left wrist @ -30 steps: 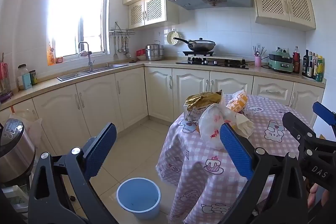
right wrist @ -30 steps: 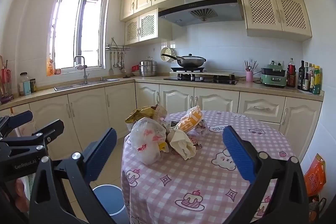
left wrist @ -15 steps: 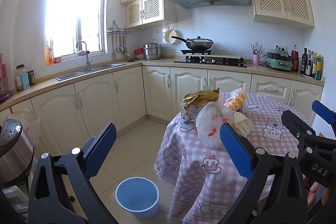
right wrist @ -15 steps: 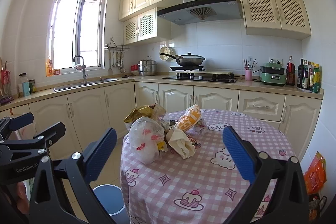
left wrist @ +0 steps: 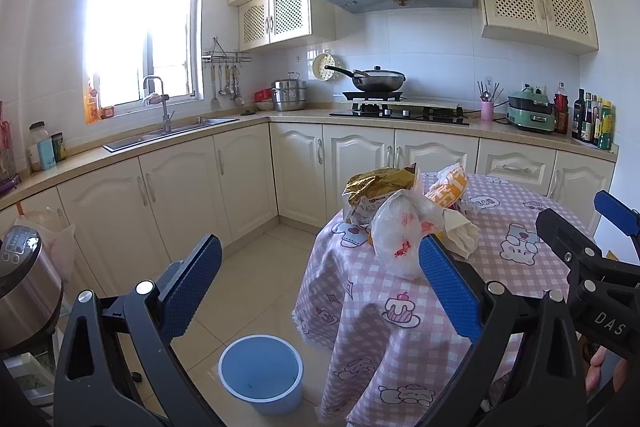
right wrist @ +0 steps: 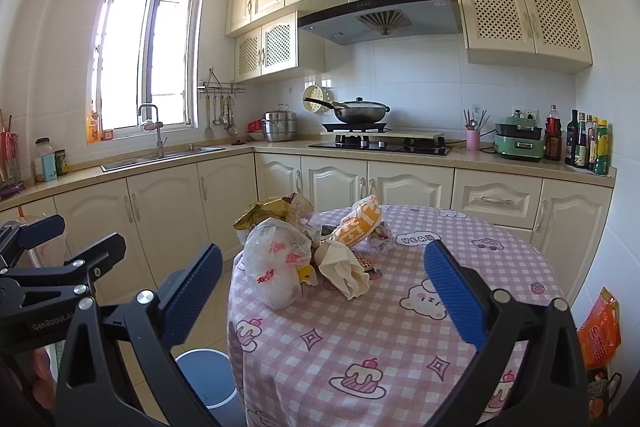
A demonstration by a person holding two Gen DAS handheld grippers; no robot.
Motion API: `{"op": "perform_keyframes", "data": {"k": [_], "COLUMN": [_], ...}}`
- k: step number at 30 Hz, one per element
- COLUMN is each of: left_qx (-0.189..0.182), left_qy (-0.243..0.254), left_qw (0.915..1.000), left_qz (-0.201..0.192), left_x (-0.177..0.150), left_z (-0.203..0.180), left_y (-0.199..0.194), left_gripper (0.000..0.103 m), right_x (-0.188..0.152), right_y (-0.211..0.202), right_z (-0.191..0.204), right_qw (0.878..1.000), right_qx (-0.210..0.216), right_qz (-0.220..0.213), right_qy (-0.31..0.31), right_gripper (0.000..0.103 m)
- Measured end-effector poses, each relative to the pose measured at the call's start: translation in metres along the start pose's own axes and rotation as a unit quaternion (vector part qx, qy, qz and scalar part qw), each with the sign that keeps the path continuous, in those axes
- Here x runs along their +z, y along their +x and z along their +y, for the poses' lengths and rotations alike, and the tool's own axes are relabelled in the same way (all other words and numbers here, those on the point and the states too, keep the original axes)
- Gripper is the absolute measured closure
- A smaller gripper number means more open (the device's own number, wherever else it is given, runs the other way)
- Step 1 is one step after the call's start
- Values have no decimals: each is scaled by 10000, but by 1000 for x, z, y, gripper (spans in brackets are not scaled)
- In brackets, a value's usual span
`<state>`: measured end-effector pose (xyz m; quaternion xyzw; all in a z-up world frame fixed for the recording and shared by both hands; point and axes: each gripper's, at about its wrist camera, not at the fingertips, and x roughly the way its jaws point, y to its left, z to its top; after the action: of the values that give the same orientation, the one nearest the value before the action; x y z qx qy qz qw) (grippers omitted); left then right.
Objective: Collect trash
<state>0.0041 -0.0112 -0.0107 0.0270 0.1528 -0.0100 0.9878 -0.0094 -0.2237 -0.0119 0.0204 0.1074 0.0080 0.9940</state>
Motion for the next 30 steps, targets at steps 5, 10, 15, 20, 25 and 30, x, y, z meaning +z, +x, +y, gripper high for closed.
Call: {"op": "perform_keyframes", "data": {"k": [5,10,15,20,25,30], "left_qx": [-11,-17,-35,-40,-42,-43], "left_qy": [2,-2,11,22,38,35], "left_qw": [10000,10000,10000,10000,10000,10000], "left_qz": [14,31,51,62,78,78], "left_x": [-1,-1,-1,-2,-1,-1], "left_z": [0,0,-1,-3,-4,-4], "left_y": [0,2,2,3,3,3], "left_gripper": [7,7,7,7,7,7], "right_x": [0,0,0,0,0,0], "right_y": [0,0,-1,-1,-1,-1], "right_z": [-2,-3,-4,-5,-7,-8], "right_qw": [10000,10000,10000,10000,10000,9999], "right_qx": [-11,-17,-50,-56,-53,-63], "right_qz": [26,27,36,49,64,72], "right_qy": [5,2,9,13,19,33], "right_gripper": [4,4,4,4,4,4]}}
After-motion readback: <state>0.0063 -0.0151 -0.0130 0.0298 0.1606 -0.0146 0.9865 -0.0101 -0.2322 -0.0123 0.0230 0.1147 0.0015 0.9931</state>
